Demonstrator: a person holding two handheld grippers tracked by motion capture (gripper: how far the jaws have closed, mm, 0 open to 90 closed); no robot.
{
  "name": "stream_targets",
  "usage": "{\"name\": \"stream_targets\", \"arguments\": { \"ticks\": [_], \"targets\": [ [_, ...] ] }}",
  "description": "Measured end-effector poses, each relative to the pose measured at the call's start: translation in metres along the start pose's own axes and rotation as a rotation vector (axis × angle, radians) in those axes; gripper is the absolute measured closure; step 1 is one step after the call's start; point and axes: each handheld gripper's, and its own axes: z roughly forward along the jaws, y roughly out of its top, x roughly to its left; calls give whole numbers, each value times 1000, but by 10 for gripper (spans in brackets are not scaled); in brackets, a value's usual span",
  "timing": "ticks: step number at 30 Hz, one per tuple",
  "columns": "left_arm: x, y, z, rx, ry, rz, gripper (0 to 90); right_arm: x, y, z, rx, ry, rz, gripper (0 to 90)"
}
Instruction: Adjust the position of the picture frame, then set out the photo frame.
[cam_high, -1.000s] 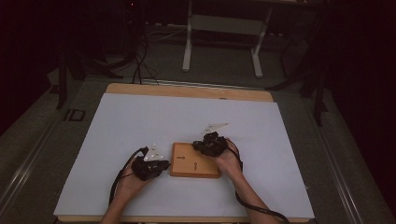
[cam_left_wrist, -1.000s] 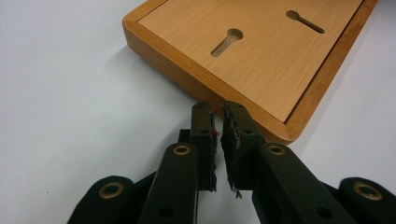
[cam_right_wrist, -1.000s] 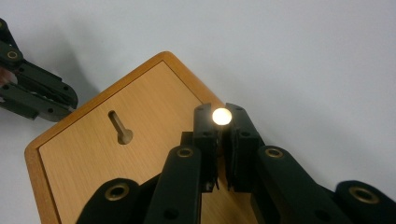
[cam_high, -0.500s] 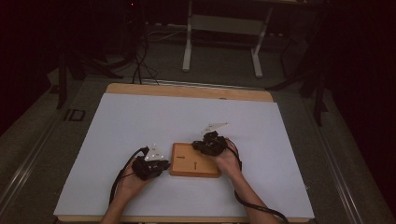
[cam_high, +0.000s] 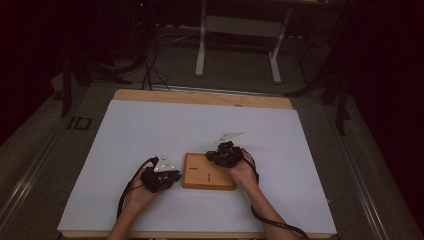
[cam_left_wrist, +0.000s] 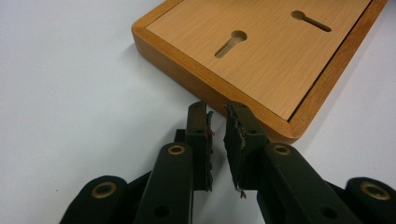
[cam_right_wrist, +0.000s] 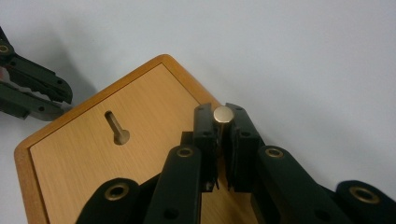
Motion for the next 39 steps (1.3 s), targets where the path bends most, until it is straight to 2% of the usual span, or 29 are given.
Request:
{"name": "stream_targets", "arguments": {
  "ticks": [9, 12, 16, 20, 23, 28, 39],
  "targets": [
    [2, 0, -2, -16, 15, -9, 787, 2, 1, -1, 12, -13, -23, 828],
    [2, 0, -3, -28, 13, -16, 772, 1, 1, -4, -1, -14, -21, 704],
    [4, 0, -6, -62, -9, -43, 753, 1, 1, -13, -16, -21, -29, 626],
    [5, 0, -9, -74, -4, -50, 728, 2, -2, -19, -26, -30, -39, 570],
    [5, 1, -9, -79, -1, -58, 713, 2, -5, -22, -28, -35, -41, 552],
    [5, 1, -9, -69, -4, -41, 673, 1, -11, -28, -26, -39, -42, 538],
    [10, 4, -9, -83, -8, -64, 610, 1, -21, -44, -29, -45, -52, 528]
  ]
}}
